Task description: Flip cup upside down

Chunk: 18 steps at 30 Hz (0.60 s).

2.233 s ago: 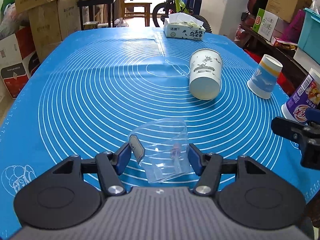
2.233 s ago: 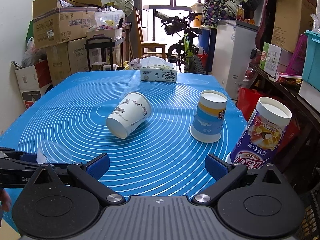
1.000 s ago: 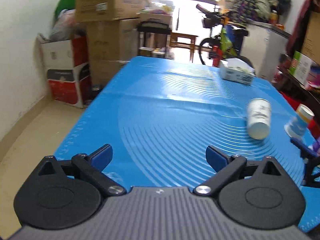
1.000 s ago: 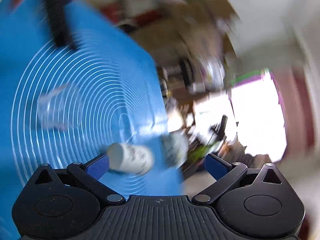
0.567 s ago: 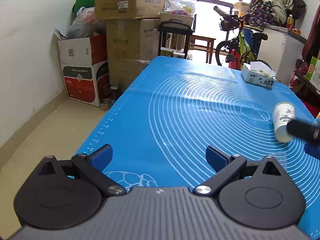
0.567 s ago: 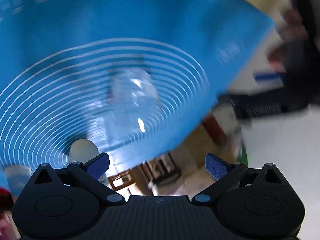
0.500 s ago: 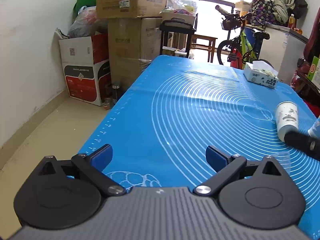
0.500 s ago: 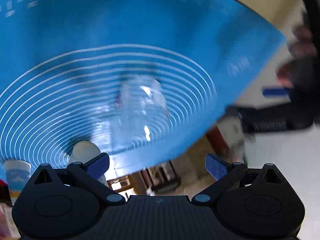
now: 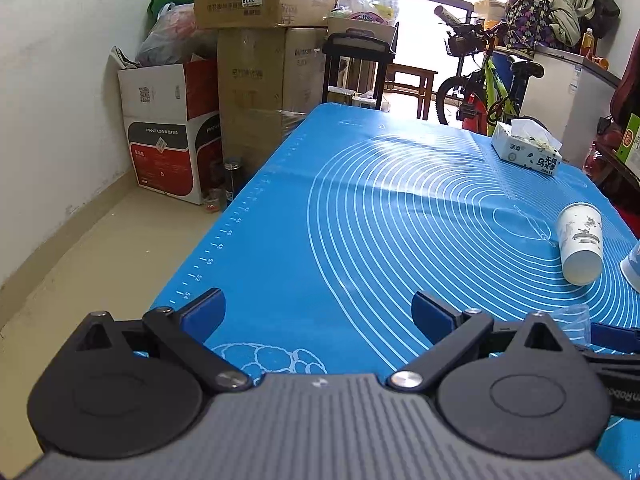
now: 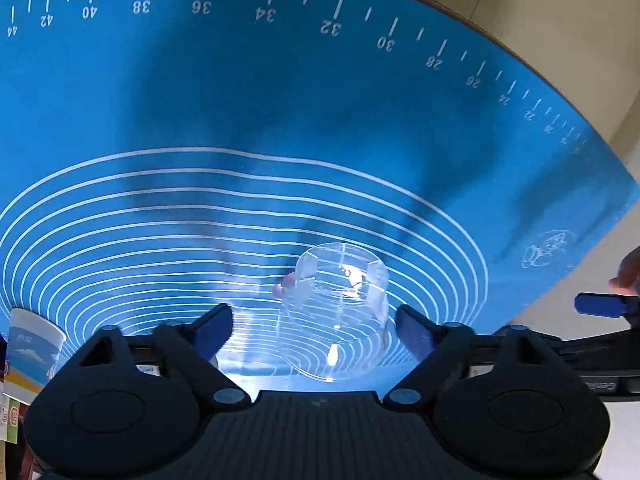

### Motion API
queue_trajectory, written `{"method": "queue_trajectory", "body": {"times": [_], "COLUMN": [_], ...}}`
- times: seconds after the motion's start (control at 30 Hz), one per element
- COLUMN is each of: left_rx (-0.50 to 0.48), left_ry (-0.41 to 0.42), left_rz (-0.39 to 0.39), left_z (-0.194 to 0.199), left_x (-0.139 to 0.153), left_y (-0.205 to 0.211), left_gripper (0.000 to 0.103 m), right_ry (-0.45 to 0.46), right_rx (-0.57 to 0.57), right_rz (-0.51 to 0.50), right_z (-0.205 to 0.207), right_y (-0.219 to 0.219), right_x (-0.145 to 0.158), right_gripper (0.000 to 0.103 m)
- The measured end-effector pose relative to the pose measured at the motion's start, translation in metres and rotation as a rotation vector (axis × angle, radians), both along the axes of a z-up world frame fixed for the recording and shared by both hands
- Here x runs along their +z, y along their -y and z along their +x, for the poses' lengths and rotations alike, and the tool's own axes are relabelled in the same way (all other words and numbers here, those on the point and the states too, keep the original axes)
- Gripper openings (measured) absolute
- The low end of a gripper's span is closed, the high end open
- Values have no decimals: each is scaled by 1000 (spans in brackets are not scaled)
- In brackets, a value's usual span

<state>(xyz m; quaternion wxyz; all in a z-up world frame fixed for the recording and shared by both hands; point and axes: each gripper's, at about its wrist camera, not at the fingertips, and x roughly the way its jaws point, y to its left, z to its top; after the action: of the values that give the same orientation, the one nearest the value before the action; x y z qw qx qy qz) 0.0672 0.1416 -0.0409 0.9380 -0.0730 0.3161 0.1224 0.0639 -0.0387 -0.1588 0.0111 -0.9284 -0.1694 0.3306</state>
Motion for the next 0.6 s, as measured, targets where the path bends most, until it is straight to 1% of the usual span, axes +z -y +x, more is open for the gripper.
{"method": "queue_trajectory", "body": {"times": [0.03, 0.07, 0.23, 0.33, 0.37, 0.5, 0.6], "left_rx": [1, 2, 7, 5, 5, -2, -9], "left_ry": [0, 0, 2, 3, 3, 11, 18], "left_rz": [-1, -1, 0, 5, 6, 12, 17], "left_z": [0, 0, -1, -1, -1, -1, 0], "left_x": [0, 0, 0, 1, 1, 3, 6], "left_y": [-1, -1, -2, -2, -1, 1, 4], "left_gripper": [99, 99, 99, 99, 99, 99, 98], "right_ry": [-4, -9, -35, -53, -65, -129, -204], "right_rx": [-3, 0, -48, -86, -114, -279, -434], "right_rz": [3, 12, 42, 94, 127, 334, 567], "right_z": [0, 0, -4, -5, -4, -2, -1], "right_y": [0, -1, -4, -6, -8, -22, -38], "right_x": [-1, -2, -5, -3, 0, 10, 24], "right_gripper": [71, 60, 59, 59, 58, 58, 58]}}
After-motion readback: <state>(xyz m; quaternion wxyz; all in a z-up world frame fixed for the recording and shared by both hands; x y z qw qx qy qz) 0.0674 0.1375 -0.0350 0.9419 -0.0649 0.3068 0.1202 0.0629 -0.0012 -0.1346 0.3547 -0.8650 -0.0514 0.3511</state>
